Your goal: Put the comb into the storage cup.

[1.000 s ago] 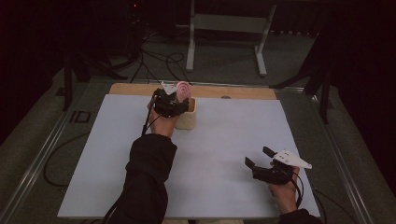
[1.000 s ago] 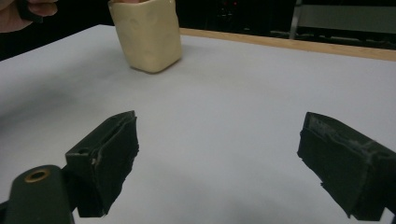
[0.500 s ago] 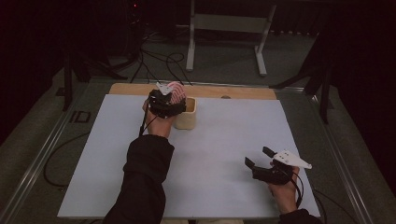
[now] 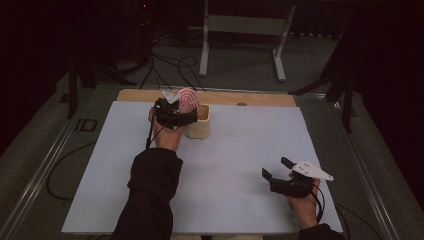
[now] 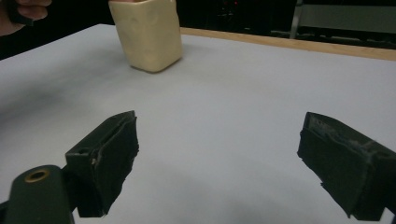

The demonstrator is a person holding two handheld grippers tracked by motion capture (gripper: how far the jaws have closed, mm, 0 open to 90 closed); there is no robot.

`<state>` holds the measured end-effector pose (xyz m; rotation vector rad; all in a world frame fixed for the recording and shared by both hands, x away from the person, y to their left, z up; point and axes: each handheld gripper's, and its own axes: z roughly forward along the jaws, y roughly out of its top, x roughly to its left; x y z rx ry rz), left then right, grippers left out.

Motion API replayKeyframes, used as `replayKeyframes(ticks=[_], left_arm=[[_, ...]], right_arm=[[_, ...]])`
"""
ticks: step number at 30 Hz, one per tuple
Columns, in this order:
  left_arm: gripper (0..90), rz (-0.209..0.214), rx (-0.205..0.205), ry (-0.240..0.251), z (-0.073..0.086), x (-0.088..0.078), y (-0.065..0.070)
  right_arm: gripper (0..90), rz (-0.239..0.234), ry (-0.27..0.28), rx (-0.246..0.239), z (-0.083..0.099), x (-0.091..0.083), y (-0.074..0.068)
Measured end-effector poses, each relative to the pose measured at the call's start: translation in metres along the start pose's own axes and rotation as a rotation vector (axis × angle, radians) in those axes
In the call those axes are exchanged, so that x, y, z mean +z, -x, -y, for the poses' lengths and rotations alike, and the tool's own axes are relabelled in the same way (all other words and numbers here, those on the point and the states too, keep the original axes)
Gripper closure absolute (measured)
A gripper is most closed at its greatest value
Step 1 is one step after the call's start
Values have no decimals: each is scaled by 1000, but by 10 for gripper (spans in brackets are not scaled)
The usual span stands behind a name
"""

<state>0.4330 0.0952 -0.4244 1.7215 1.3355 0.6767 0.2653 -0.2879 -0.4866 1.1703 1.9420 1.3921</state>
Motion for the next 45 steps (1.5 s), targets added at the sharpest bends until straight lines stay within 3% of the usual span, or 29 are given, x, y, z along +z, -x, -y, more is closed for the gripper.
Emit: replayKeyframes(ticks=[9,21,39,45], left_arm=[[3,9,19,7,4,-9,-5],[3,62,28,-3,17,-22,-19],[2,126,27,32,55,-62,-52],[2,133,7,48,81,-84,-69]], right_arm=[[118,1,2,-3,0,0,0],[118,4,1,-4,0,0,-1],[117,6,3,-6,0,0,-2],[117,7,2,-5,1,0,-3]])
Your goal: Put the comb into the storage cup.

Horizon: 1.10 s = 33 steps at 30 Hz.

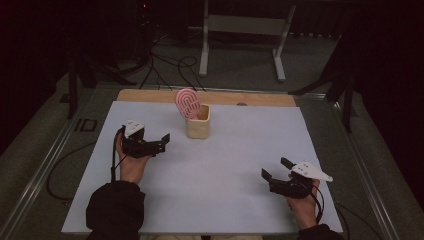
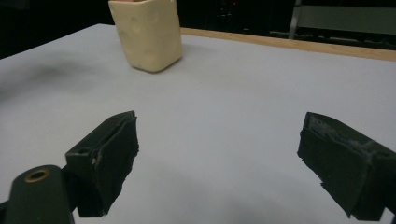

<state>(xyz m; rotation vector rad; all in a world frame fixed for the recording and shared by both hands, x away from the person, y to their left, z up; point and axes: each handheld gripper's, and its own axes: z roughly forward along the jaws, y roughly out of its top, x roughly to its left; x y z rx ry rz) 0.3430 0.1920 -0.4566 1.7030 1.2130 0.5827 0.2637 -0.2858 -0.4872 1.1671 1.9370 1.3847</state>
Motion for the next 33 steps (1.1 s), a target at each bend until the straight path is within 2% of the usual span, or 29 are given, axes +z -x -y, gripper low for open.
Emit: replayKeyframes(ticks=[5,12,17,24,33], left_arm=[[2,-7,9,-5,20,-16,-8],[2,-13,33,4,40,-38,-17],[2,-18,77,6,53,-52,-14],[2,-11,102,10,71,-67,-13],[2,-1,150,6,83,-77,-7]], right_arm=[[117,2,0,-2,0,0,-1],[117,4,1,-6,0,-1,-2],[117,3,6,-4,0,-2,-1],[117,2,14,-9,-1,-3,-2],[117,-6,18,-22,-3,-4,-4]])
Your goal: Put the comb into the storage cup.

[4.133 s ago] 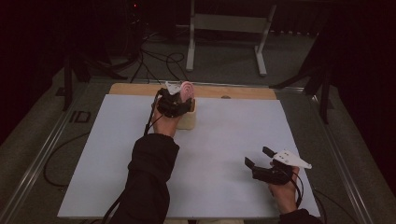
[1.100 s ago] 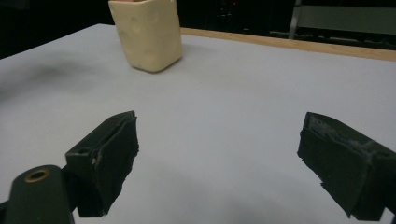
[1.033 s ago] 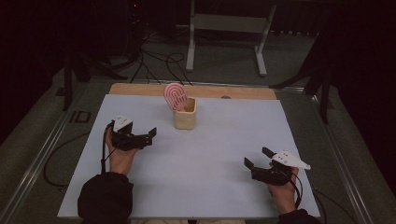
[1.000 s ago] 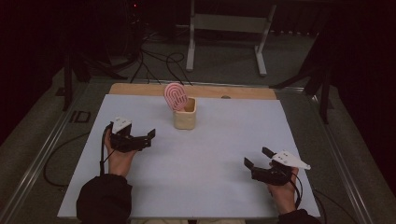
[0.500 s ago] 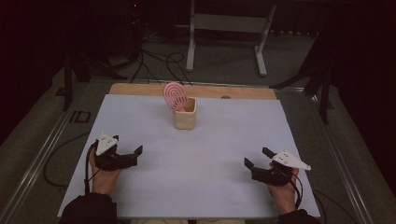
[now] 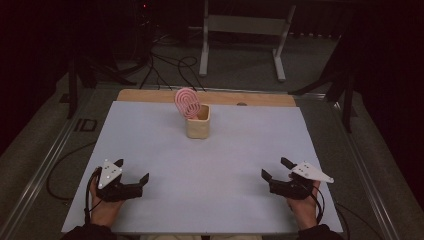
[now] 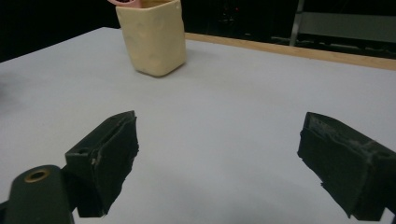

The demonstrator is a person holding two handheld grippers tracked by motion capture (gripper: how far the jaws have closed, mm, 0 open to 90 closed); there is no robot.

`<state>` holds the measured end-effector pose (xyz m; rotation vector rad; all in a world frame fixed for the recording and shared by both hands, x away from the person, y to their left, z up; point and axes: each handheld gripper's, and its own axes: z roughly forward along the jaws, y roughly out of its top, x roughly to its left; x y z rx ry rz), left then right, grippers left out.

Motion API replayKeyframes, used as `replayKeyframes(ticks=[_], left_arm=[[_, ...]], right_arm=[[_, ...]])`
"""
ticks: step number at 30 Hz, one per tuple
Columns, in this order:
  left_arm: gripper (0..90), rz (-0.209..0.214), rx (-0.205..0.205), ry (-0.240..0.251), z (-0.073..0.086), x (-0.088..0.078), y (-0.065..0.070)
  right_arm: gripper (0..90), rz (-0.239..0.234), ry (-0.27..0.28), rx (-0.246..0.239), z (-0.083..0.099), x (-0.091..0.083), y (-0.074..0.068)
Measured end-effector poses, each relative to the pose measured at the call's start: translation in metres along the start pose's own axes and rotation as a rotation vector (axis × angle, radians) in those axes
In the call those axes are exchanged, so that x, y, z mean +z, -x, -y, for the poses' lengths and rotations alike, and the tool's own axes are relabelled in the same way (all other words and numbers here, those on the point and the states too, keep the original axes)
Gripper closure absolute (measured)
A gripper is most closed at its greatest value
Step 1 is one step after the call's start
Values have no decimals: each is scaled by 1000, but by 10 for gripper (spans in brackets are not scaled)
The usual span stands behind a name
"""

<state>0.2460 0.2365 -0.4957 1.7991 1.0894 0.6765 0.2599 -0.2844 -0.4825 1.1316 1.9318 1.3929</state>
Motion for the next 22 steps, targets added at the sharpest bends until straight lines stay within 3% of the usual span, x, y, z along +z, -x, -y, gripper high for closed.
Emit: replayKeyframes(ticks=[7,22], left_arm=[[2,-24,24,-1,3,-6,-2],[2,-45,-16,7,7,-5,-13]], right_arm=[[117,14,9,-17,-1,-2,1],[117,30,-3,-26,2,1,5]])
